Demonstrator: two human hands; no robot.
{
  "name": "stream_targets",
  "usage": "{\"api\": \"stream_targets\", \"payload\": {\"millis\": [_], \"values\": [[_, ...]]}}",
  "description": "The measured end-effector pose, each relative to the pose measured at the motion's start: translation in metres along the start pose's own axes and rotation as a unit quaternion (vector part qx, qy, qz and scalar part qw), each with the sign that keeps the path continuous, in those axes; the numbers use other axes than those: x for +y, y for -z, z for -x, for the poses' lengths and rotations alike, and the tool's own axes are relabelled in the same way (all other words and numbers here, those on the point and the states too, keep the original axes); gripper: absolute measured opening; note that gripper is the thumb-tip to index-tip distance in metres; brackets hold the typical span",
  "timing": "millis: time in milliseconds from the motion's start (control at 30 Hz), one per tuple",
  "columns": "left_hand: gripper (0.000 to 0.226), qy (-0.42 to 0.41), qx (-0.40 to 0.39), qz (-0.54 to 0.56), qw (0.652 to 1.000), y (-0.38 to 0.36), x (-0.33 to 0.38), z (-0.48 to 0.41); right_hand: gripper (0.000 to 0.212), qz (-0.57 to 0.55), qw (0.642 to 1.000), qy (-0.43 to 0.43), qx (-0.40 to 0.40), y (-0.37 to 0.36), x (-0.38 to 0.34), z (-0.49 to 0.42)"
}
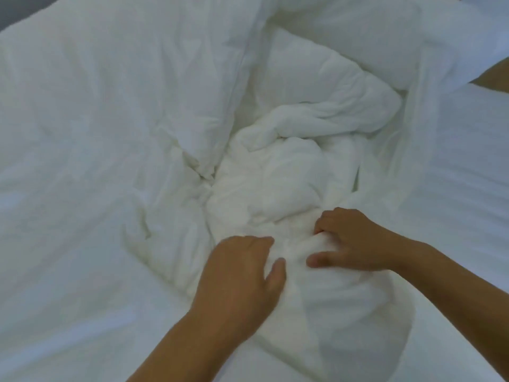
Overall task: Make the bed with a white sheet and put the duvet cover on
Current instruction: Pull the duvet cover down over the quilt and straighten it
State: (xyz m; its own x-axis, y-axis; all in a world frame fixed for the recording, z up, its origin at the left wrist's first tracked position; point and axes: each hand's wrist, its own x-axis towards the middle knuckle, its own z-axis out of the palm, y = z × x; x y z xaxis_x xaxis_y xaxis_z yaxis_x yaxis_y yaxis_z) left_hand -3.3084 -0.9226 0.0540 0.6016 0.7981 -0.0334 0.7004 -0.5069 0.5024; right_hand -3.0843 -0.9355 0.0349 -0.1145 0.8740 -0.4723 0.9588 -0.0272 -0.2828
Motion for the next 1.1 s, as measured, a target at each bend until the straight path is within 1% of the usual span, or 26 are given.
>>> {"api": "stream_targets", "payload": {"millis": [33, 67, 100, 167, 233, 267, 300, 367, 400, 433, 467, 500, 533, 567, 600, 633, 667, 733, 767, 800, 833, 900, 967, 1000, 1067, 1100], "values": [[0.066, 0.039, -0.09, 0.0, 0.995, -0.01, 0.019, 0.003, 0.084, 0.02, 1.0, 0.009, -0.019, 0.003, 0.002, 0.004], [0.086, 0.084, -0.175, -0.012, 0.981, -0.023, 0.035, 0.008, 0.08, 0.027, 0.999, 0.011, -0.045, 0.007, 0.004, 0.012], [0.101, 0.113, -0.226, -0.031, 0.967, -0.038, 0.043, 0.01, 0.073, 0.025, 0.996, 0.007, -0.08, 0.01, 0.002, 0.015], [0.116, 0.124, -0.247, -0.089, 0.957, -0.057, 0.067, 0.011, 0.058, 0.027, 0.99, 0.018, -0.135, 0.011, -0.001, 0.03], [0.117, 0.131, -0.207, -0.107, 0.963, -0.069, 0.093, 0.011, 0.031, 0.017, 0.991, 0.07, -0.111, 0.008, -0.001, 0.049], [0.11, 0.136, -0.181, -0.104, 0.969, -0.074, 0.106, 0.011, 0.021, -0.003, 0.991, 0.096, -0.089, 0.008, 0.0, 0.06], [0.094, 0.142, -0.149, -0.096, 0.974, -0.078, 0.118, 0.01, 0.023, -0.026, 0.992, 0.108, -0.063, 0.007, 0.006, 0.071], [0.038, 0.129, -0.084, -0.073, 0.985, -0.079, 0.14, 0.009, 0.027, -0.094, 0.99, 0.099, -0.03, 0.004, 0.026, 0.093], [0.015, 0.12, -0.054, -0.032, 0.991, -0.08, 0.148, 0.012, 0.021, -0.107, 0.989, 0.098, -0.031, 0.002, 0.039, 0.106], [0.015, 0.12, -0.042, 0.021, 0.992, -0.078, 0.156, 0.019, 0.015, -0.089, 0.99, 0.097, -0.052, -0.002, 0.055, 0.116], [0.025, 0.128, -0.048, 0.071, 0.988, -0.074, 0.163, 0.03, 0.024, -0.048, 0.992, 0.08, -0.085, -0.009, 0.072, 0.125], [0.029, 0.138, -0.052, 0.124, 0.981, -0.069, 0.17, 0.046, 0.039, 0.015, 0.991, 0.067, -0.113, -0.017, 0.091, 0.13], [0.025, 0.142, -0.061, 0.158, 0.975, -0.064, 0.177, 0.064, 0.047, 0.088, 0.987, 0.063, -0.116, -0.025, 0.107, 0.132], [0.019, 0.151, -0.079, 0.168, 0.971, -0.059, 0.182, 0.084, 0.044, 0.144, 0.983, 0.072, -0.089, -0.031, 0.12, 0.132], [0.024, 0.171, -0.097, 0.149, 0.969, -0.056, 0.186, 0.102, 0.038, 0.168, 0.981, 0.085, -0.042, -0.036, 0.129, 0.133], [0.032, 0.192, -0.111, 0.105, 0.969, -0.054, 0.189, 0.116, 0.033, 0.145, 0.985, 0.095, 0.008, -0.038, 0.134, 0.133], [0.038, 0.22, -0.109, 0.04, 0.969, -0.053, 0.193, 0.124, 0.027, 0.079, 0.99, 0.103, 0.049, -0.038, 0.136, 0.135], [0.044, 0.283, -0.097, -0.1, 0.949, -0.056, 0.205, 0.127, 0.016, -0.068, 0.989, 0.085, 0.098, -0.03, 0.138, 0.144], [0.062, 0.298, -0.099, -0.154, 0.937, -0.062, 0.212, 0.123, 0.015, -0.113, 0.984, 0.069, 0.117, -0.022, 0.139, 0.153], [0.086, 0.293, -0.103, -0.175, 0.934, -0.072, 0.22, 0.114, 0.018, -0.136, 0.98, 0.056, 0.135, -0.012, 0.142, 0.164], [0.103, 0.277, -0.093, -0.169, 0.941, -0.085, 0.228, 0.1, 0.02, -0.15, 0.977, 0.05, 0.144, 0.001, 0.147, 0.175], [0.114, 0.241, -0.062, -0.103, 0.963, -0.111, 0.249, 0.065, 0.016, -0.171, 0.968, 0.071, 0.169, 0.027, 0.159, 0.199], [0.107, 0.232, -0.058, -0.077, 0.968, -0.132, 0.272, 0.03, 0.02, -0.16, 0.966, 0.094, 0.178, 0.051, 0.162, 0.222], [0.099, 0.233, -0.059, -0.089, 0.967, -0.139, 0.283, 0.018, 0.022, -0.136, 0.971, 0.102, 0.166, 0.057, 0.162, 0.23], [0.068, 0.217, -0.022, -0.125, 0.968, -0.147, 0.296, 0.005, 0.028, -0.097, 0.978, 0.116, 0.142, 0.059, 0.159, 0.243], [0.049, 0.198, 0.005, -0.12, 0.973, -0.145, 0.297, 0.003, 0.026, -0.104, 0.979, 0.118, 0.132, 0.06, 0.16, 0.248]]}}
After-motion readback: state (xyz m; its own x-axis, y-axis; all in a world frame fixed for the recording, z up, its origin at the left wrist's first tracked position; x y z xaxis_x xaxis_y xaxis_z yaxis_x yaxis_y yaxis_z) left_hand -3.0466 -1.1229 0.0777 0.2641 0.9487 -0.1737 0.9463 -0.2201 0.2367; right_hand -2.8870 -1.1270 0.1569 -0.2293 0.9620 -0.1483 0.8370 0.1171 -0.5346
